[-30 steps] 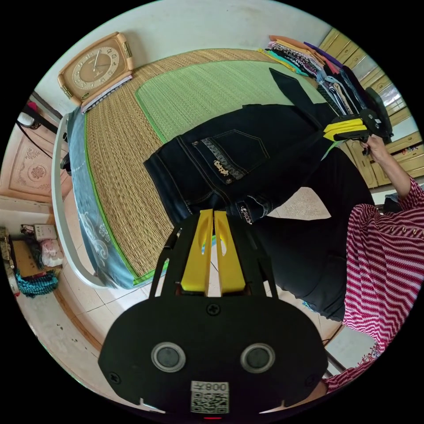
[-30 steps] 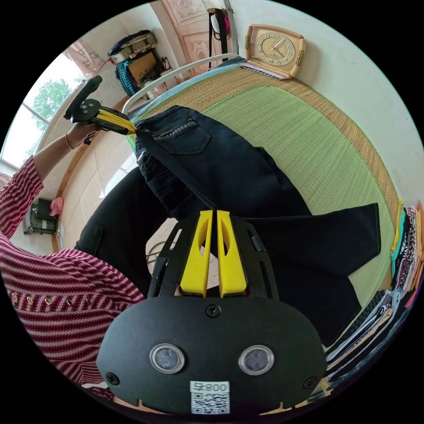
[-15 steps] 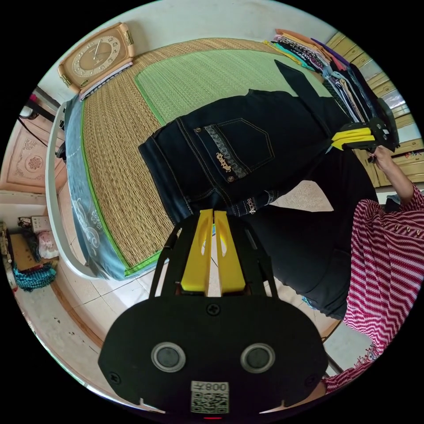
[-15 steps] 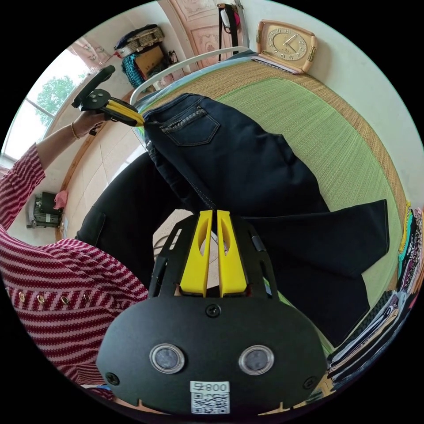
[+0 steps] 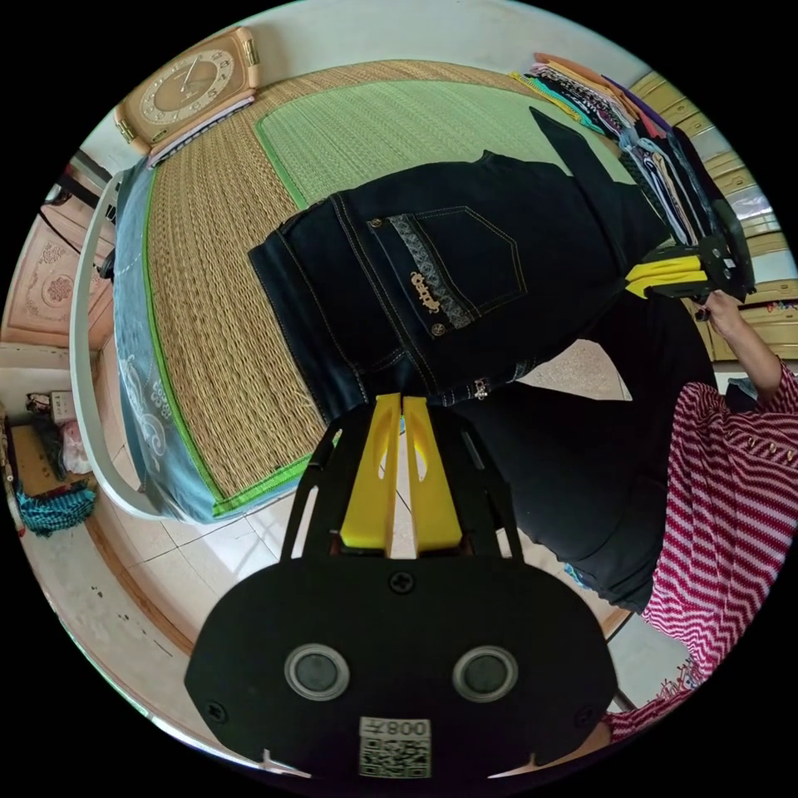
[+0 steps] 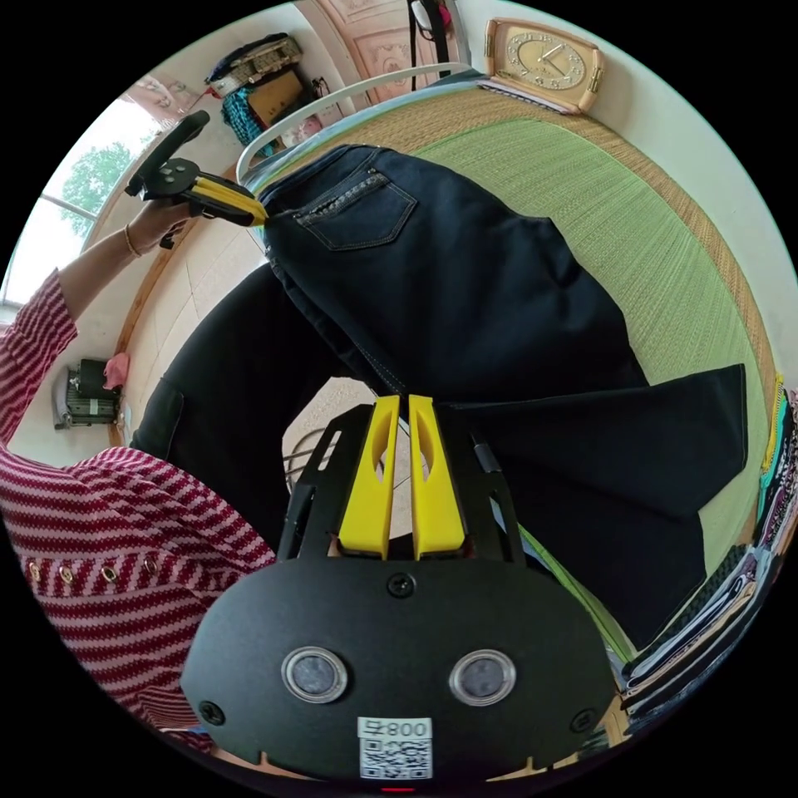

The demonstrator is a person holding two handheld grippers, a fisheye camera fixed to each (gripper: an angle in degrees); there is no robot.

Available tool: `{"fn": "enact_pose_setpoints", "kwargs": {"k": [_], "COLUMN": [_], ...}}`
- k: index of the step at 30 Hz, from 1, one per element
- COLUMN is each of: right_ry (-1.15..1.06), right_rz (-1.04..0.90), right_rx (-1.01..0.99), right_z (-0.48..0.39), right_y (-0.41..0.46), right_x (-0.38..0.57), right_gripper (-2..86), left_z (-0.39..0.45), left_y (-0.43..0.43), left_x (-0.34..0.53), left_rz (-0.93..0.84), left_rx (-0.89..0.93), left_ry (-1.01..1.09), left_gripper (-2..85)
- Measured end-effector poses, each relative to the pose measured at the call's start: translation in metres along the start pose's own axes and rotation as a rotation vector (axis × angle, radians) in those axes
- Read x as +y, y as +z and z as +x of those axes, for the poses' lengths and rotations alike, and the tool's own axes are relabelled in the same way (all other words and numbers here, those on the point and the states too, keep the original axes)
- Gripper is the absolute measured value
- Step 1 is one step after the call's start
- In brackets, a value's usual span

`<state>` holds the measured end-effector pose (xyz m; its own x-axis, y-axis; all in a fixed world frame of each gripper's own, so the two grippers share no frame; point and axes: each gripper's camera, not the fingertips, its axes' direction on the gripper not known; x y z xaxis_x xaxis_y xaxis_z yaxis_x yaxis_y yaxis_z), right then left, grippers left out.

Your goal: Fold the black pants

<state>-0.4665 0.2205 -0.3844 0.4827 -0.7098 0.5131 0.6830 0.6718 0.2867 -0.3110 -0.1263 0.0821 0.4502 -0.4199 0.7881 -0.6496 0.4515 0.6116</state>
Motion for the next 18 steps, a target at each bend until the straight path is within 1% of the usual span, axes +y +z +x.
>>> {"fn": "enact_pose_setpoints", "kwargs": {"k": [7,13,18], "right_ry": [-0.001,0.005,0.012], "right_rz": [0.073,-0.008,-0.015], "right_rx": [-0.011,-0.017,-0.027], "right_z": [-0.006,-0.003,0.002], "right_y": [-0.011,0.032,0.047], "right_x": [0.016,0.014,0.017], "right_gripper": [2.4,2.4,2.5], "left_z": [0.005,0.007,0.007], "left_y": [0.010,0.022,0.020], "left_x": [-0.015,-0.030,-0.036], "left_rz": [0.024,0.030,0.067], "left_rx": [0.011,0.041,0.065], "left_ry": [-0.022,-0.063,-0.095], "left_gripper": [0.2,0.4,0.7]}}
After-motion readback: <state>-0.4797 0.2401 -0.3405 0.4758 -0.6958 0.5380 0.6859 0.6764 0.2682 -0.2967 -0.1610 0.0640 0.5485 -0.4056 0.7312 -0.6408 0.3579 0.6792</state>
